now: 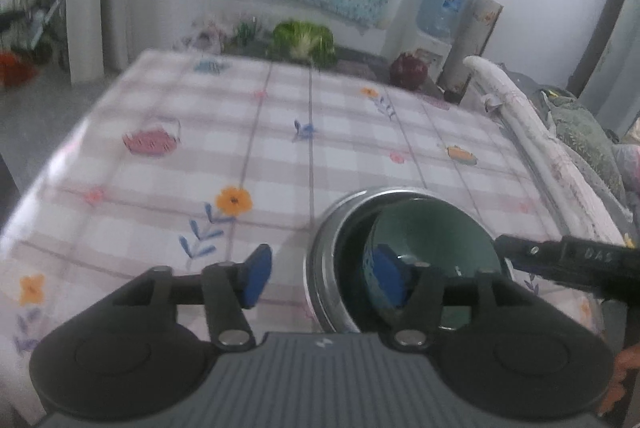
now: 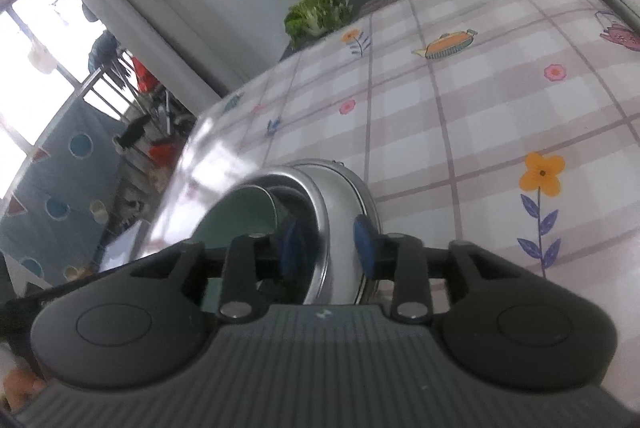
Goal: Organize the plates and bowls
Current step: 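Lower the steel bowl onto the plate stack and open both tools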
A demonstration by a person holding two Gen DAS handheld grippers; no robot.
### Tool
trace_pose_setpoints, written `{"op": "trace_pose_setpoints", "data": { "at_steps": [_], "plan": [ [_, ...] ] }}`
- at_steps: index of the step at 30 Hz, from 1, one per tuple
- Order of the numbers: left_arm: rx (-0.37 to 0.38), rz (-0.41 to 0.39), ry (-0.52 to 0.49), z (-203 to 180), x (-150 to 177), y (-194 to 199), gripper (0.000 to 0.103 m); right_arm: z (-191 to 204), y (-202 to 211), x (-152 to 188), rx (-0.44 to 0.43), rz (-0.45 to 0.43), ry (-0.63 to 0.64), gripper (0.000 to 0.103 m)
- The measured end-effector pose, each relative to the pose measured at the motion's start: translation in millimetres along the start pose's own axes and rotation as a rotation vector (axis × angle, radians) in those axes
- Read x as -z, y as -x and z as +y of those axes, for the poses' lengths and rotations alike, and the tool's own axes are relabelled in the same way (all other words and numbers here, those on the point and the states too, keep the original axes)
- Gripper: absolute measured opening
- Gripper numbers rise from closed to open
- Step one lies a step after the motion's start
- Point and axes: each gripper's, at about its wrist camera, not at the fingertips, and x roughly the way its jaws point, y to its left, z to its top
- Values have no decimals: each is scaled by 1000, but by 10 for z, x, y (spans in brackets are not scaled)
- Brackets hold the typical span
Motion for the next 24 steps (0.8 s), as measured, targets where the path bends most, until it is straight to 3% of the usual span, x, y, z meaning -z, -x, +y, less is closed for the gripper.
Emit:
{"op": "trace_pose_setpoints", "data": {
  "at_steps": [1, 5, 9, 12, 16, 24],
  "plan": [
    [-13, -13, -19, -31, 5, 61, 67, 6, 54, 4, 21, -12, 12, 62],
    [-25, -59, -69, -138, 63, 309, 90, 79, 334, 64, 43, -56, 82, 69],
    [-21, -73, -91, -225, 167, 501, 103, 266, 668, 195, 96, -96, 212, 88],
    [-35, -65, -110, -307, 245, 583, 103, 428, 906, 322, 151, -124, 326, 101],
    [-88, -52, -102, -409, 350, 654, 103, 560, 1118, 472, 206, -134, 398, 102],
    [-124, -7, -115, -570, 503, 741, 103, 745, 1241, 837, 261, -88, 409, 102]
  ]
}}
